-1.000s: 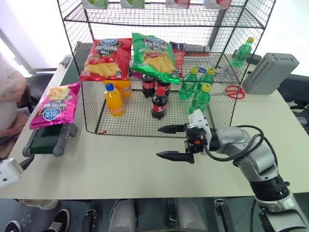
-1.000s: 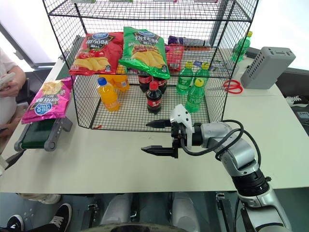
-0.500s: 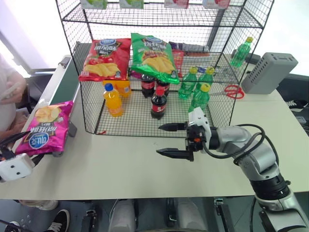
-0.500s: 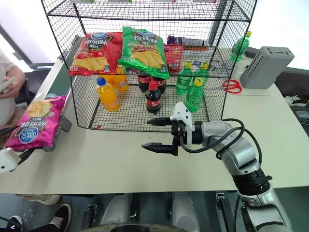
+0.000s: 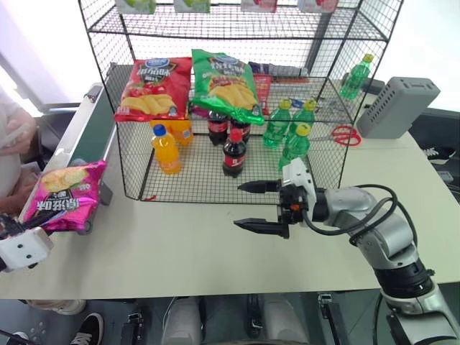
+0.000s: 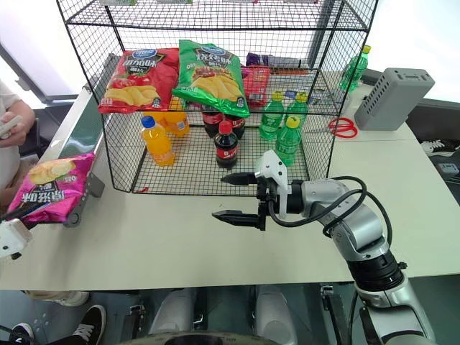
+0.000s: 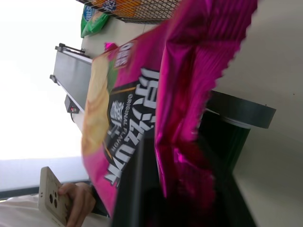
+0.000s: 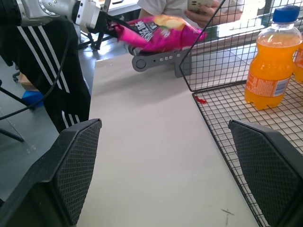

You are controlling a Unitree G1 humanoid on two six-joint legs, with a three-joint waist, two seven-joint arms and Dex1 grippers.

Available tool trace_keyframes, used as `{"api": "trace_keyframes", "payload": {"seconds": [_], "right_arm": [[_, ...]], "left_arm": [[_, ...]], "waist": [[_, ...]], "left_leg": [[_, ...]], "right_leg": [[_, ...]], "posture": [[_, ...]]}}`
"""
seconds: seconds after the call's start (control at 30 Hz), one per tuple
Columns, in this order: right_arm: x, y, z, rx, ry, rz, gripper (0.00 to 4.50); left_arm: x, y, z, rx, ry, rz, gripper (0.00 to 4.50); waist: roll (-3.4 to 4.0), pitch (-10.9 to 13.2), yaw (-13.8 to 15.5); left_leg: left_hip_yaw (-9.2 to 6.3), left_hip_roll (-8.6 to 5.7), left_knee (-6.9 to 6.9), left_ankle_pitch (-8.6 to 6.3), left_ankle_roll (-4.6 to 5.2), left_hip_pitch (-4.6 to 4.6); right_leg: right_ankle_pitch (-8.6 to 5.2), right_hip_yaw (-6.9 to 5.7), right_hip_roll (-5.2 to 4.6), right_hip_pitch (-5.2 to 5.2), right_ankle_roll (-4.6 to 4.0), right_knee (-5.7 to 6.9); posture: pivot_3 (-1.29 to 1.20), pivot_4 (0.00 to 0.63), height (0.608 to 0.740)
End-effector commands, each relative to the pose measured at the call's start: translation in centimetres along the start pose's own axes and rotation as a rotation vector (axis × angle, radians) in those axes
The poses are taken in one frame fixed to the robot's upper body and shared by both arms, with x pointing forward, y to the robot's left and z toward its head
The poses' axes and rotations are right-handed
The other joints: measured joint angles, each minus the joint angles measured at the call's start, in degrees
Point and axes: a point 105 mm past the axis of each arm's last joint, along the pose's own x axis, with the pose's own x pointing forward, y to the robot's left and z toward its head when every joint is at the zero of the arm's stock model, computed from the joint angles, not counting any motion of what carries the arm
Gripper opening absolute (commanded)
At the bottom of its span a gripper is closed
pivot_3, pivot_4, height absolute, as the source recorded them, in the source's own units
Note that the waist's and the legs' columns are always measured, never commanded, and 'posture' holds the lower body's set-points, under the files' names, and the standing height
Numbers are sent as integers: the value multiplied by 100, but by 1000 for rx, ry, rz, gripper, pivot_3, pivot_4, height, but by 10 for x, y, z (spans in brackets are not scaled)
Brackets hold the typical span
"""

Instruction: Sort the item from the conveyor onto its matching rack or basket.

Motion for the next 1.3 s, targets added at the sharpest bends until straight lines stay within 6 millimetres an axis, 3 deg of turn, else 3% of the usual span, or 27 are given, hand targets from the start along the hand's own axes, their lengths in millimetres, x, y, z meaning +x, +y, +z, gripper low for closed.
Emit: {"api": "trace_keyframes", "payload": {"seconds": [0.03, 0.2, 0.3, 0.37, 0.43, 0.53, 0.6, 0.7, 0.87, 1.03, 1.2, 1.3], "right_arm": [[-3, 1, 8, -47, -22, -10, 4500], [-3, -1, 5, -58, -15, -14, 4500], [-4, -2, 4, -56, -16, -15, 4500], [-6, -4, 4, -61, -14, -19, 4500], [-7, -4, 4, -60, -14, -19, 4500], [-17, -9, 10, -50, -28, -22, 4500], [-22, -7, 14, -22, -41, -4, 4500], [-27, 4, 24, 90, -93, 66, 4500], [-29, 20, 38, 221, -129, 162, 4500], [-27, 30, 49, 266, -139, 201, 4500], [-18, 46, 62, 286, -150, 269, 4500], [-12, 44, 69, 289, -184, 279, 4500]], "left_arm": [[-3, 30, 9, -60, -46, 143, 42], [-14, 73, 31, -307, -217, 288, 42], [-25, 85, 52, -575, -396, 229, 42], [-33, 88, 67, -801, -516, 132, 42], [-41, 90, 77, -831, -564, 80, 42], [-66, 92, 89, -1211, -648, -168, 42], [-72, 87, 103, -1342, -679, -316, 42], [-68, 67, 139, -1531, -767, -604, 42], [-54, 35, 186, -1660, -881, -949, 42], [-36, 32, 210, -1723, -1087, -1118, 42], [-27, 32, 215, -1741, -1169, -1186, 42], [-22, 30, 219, -1751, -1183, -1240, 42]], "waist": [[-1, -1, 3], [-4, -2, -2], [-4, -2, -9], [-4, -1, -41], [1, 1, -41], [-4, 1, -46], [-1, 3, -36], [1, 3, 18], [1, 3, -1], [7, 2, 6], [1, 0, -5], [0, 0, -6]], "left_leg": [[0, 0, 0, 0, 0, 0], [-2, 1, 1, 0, 0, -1], [-3, 1, 1, 0, 0, 0], [-3, 1, 1, 0, 0, 0], [-5, 2, 1, 0, -1, 5], [-6, 3, 1, 1, -1, 7], [-5, 2, 1, 1, -1, 8], [-8, -2, 0, 0, -1, 18], [-24, -4, 0, 0, -1, 26], [-22, -6, -6, 0, -1, 40], [-20, -7, -5, 0, -1, 40], [-19, -8, -5, 1, 0, 42]], "right_leg": [[0, 0, 0, 0, 0, 0], [0, 0, -2, 0, 0, 0], [0, 0, -1, 1, 0, 2], [0, 1, -1, 1, 0, 4], [0, 3, -1, 2, 1, 5], [0, 2, 8, 3, 0, 8], [-1, 2, 6, 3, 0, 8], [-3, 3, 1, 15, -1, 4], [-3, 10, -2, 23, -3, 4], [-5, 19, 7, 25, -9, 15], [-4, 24, 7, 26, -7, 14], [-4, 23, 8, 26, -7, 15]], "posture": [[0, 150, 740], [0, 150, 740], [0, 150, 740], [0, 150, 740], [0, 150, 740], [0, 150, 740], [0, 150, 740], [0, 150, 740], [0, 150, 740], [0, 150, 740], [0, 150, 740], [0, 150, 740]]}}
